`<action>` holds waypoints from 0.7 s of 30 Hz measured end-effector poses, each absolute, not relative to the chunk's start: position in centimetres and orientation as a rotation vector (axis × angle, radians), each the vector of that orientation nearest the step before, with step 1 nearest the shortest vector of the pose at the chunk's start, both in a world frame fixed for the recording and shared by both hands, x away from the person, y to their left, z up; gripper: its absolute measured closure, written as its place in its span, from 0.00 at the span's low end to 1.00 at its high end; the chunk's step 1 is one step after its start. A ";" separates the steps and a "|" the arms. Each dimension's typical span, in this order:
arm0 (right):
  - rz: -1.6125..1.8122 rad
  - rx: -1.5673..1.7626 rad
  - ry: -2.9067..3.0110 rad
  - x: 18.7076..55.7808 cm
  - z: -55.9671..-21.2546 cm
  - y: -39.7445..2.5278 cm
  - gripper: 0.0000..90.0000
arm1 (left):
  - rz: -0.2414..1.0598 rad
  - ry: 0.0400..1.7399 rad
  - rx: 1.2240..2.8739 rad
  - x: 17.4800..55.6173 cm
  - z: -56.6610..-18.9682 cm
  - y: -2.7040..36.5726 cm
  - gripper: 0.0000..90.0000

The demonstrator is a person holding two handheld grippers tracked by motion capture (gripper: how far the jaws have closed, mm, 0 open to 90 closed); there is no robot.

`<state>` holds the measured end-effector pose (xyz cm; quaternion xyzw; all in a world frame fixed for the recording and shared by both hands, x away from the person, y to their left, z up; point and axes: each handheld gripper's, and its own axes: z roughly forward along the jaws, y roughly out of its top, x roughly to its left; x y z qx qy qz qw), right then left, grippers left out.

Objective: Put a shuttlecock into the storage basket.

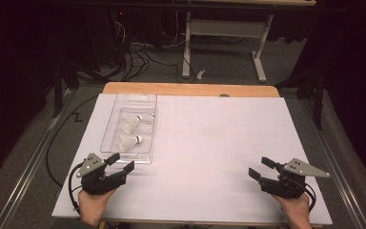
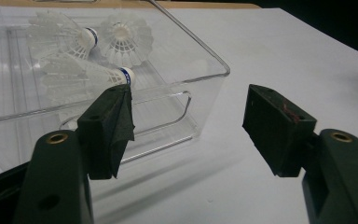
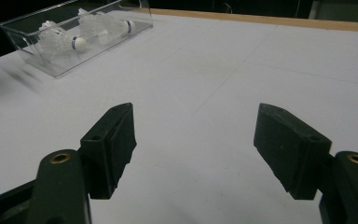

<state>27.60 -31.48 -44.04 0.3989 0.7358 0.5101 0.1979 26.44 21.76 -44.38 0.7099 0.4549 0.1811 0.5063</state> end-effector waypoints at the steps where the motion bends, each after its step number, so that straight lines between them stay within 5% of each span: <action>1: 1.428 1.117 2.059 27.6 -44.0 -31.5 0.33 | 0.436 1.097 1.711 26.4 -44.4 21.8 0.37; 21: 1.424 1.120 2.065 27.6 -44.2 -31.5 0.33 | 0.426 1.103 1.707 26.5 -44.6 21.8 0.37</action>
